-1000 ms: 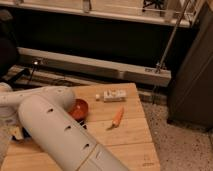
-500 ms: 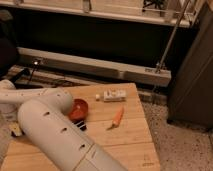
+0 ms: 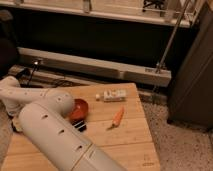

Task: Wipe the white sponge on the table

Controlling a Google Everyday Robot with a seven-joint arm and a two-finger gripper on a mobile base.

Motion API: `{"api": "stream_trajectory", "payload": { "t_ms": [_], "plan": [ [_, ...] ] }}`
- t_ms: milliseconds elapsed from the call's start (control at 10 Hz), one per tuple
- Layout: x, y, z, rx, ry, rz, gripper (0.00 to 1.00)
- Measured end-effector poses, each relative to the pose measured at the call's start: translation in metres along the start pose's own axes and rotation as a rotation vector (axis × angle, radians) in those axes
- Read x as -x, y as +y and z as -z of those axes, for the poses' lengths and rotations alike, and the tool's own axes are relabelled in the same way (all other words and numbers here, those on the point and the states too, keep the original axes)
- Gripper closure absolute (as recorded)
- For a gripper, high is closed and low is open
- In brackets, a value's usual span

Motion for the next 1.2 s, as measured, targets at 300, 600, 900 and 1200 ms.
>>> {"api": "stream_trajectory", "payload": {
  "t_ms": [300,600,900,1200],
  "plan": [
    [-0.013,-0.022,0.0,-0.009,-0.012,-0.053,0.94],
    [-0.027,-0.038,0.005,-0.01,-0.024,-0.089,0.94],
    [-0.043,-0.046,0.006,0.0,-0.027,-0.1,0.94],
    [-0.066,-0.051,0.01,0.015,-0.033,-0.1,0.94]
  ]
}}
